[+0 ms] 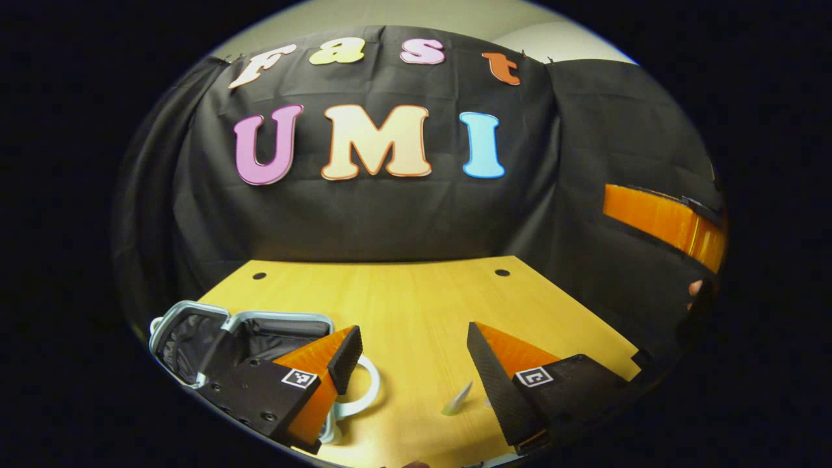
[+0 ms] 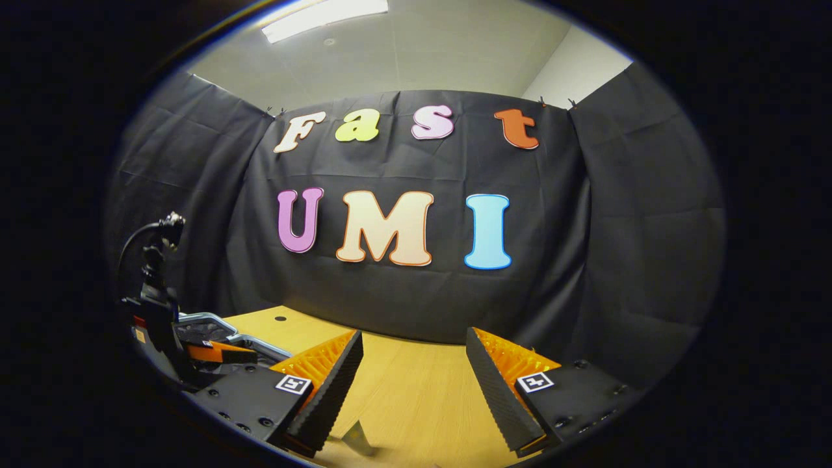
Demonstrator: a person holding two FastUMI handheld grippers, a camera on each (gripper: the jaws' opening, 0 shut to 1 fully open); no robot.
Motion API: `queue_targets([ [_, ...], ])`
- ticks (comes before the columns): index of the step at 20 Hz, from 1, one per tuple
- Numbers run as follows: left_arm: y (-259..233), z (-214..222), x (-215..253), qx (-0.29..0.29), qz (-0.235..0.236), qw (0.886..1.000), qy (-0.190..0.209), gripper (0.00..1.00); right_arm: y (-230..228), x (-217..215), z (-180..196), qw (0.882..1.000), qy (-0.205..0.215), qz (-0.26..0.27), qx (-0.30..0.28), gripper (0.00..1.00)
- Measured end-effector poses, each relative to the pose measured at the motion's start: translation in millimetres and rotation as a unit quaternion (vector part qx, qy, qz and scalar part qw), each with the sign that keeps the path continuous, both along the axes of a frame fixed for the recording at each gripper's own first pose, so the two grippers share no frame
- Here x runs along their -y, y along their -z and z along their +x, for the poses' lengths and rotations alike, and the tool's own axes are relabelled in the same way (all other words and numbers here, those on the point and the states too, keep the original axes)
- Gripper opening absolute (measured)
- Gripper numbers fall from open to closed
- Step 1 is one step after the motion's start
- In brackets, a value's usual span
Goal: First open the suitcase, pack the skin care products into it, and then close the suitcase.
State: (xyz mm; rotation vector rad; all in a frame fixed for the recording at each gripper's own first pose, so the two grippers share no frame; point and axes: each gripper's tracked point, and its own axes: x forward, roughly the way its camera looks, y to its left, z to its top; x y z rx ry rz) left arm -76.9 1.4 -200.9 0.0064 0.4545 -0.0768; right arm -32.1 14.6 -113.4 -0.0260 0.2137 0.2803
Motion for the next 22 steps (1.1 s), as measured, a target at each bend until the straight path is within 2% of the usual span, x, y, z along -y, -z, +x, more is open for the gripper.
queue_targets([
  [3,24.6,-6.9,17.2,-0.016,-0.013,1.000,0.020,0.95,6.4,4.5,-2.4,1.000,-0.003,-0.007,-0.008,0.99],
  [8,76.8,-21.4,26.1,-0.062,-0.031,0.997,0.018,0.95,16.4,8.5,-7.0,1.000,-0.012,-0.014,-0.021,0.99],
  [10,95.3,-23.8,30.1,-0.073,-0.036,0.996,0.019,0.90,21.6,8.5,-10.4,0.999,-0.017,-0.020,-0.025,0.99],
  [11,106.2,-26.0,30.8,-0.082,-0.038,0.996,0.020,0.81,24.9,9.4,-11.6,0.999,-0.019,-0.023,-0.028,0.99],
  [13,123.0,-26.3,32.8,-0.094,-0.045,0.994,0.020,0.72,33.0,8.1,-16.7,0.999,-0.024,-0.029,-0.035,0.99],
  [16,144.9,-29.8,31.7,-0.109,-0.046,0.993,0.016,0.54,40.0,3.3,-22.8,0.998,-0.031,-0.017,-0.042,0.99],
  [18,158.9,-34.2,35.0,-0.125,-0.045,0.991,0.020,0.33,48.4,-2.1,-27.3,0.998,-0.038,-0.011,-0.048,0.99],
  [19,162.9,-33.5,35.5,-0.126,-0.045,0.991,0.019,0.26,52.7,-6.4,-30.4,0.998,-0.043,-0.009,-0.050,0.99],
  [22,148.2,-33.2,33.3,-0.122,-0.049,0.991,0.015,0.17,64.3,-15.0,-35.1,0.997,-0.053,0.003,-0.057,0.99],
])
